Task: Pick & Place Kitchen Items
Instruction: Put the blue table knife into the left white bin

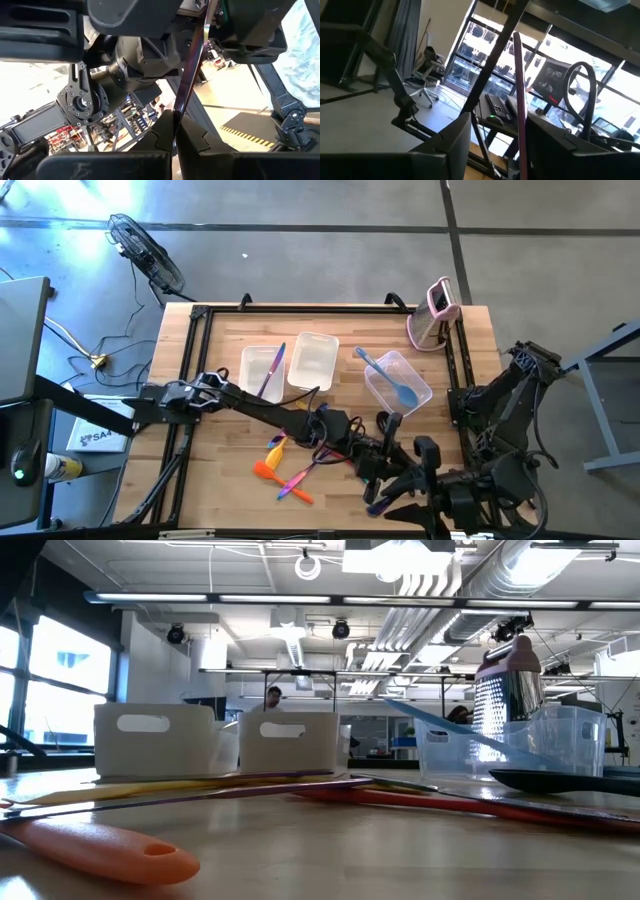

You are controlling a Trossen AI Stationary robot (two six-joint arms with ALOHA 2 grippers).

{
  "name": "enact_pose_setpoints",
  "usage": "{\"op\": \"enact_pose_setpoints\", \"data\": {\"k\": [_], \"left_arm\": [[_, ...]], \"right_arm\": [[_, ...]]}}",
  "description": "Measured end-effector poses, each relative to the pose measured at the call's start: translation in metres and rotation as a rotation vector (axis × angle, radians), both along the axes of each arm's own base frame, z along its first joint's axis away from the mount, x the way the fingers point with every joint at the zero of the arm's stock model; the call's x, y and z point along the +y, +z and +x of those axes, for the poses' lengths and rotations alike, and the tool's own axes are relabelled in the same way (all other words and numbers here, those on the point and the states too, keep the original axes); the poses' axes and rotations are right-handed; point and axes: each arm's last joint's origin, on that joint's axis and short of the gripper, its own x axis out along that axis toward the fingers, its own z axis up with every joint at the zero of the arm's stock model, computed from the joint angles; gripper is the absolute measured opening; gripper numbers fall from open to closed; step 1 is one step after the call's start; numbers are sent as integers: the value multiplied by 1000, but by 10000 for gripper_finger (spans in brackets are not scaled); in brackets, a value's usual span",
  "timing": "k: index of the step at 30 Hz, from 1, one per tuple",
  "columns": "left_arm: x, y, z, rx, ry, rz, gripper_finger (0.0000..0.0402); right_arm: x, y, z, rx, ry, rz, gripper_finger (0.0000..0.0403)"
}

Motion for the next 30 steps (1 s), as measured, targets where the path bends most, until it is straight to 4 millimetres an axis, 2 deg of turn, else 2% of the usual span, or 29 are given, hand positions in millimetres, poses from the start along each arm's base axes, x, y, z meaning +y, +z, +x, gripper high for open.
{"op": "enact_pose_setpoints", "data": {"k": [16, 30], "left_arm": [[1, 2, 0, 3, 0, -6, 1], [7, 0, 2, 25, 5, -20, 1]], "right_arm": [[-3, 5, 0, -53, -92, -75, 164], [-11, 12, 5, -84, -208, -17, 161]]}}
